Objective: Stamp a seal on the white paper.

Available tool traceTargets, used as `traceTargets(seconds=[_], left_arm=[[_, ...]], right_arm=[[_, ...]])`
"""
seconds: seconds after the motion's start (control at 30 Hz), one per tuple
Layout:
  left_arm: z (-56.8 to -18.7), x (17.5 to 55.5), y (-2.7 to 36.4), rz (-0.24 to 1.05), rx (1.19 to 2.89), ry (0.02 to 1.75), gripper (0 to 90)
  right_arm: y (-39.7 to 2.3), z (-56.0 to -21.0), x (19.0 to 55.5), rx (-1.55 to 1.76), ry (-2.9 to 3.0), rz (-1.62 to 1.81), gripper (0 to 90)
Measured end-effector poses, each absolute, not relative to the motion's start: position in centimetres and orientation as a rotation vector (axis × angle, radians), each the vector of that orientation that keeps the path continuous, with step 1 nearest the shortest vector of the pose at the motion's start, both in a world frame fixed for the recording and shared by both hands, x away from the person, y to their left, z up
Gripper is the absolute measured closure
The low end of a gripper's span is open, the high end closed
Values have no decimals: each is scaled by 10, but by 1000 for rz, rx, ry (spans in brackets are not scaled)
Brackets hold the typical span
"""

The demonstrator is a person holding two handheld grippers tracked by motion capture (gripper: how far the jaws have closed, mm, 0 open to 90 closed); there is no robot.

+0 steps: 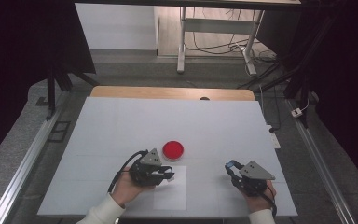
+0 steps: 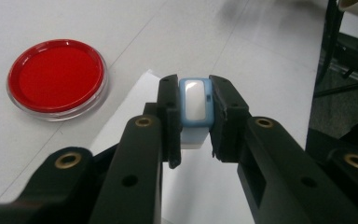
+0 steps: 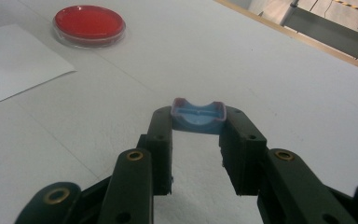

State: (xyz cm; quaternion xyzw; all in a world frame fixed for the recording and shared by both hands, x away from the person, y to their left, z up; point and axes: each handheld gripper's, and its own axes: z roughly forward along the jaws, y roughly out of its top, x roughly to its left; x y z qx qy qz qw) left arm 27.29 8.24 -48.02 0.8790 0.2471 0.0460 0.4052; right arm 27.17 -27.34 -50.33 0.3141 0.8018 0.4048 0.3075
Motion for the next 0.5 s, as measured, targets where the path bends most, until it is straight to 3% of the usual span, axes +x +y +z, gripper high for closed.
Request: traceTargets(seconds=[0.5], left_arm=[[-491, 274, 74, 147, 2269, 616, 751]], right_arm=[[-273, -504, 272, 826, 2123, 1075, 649]])
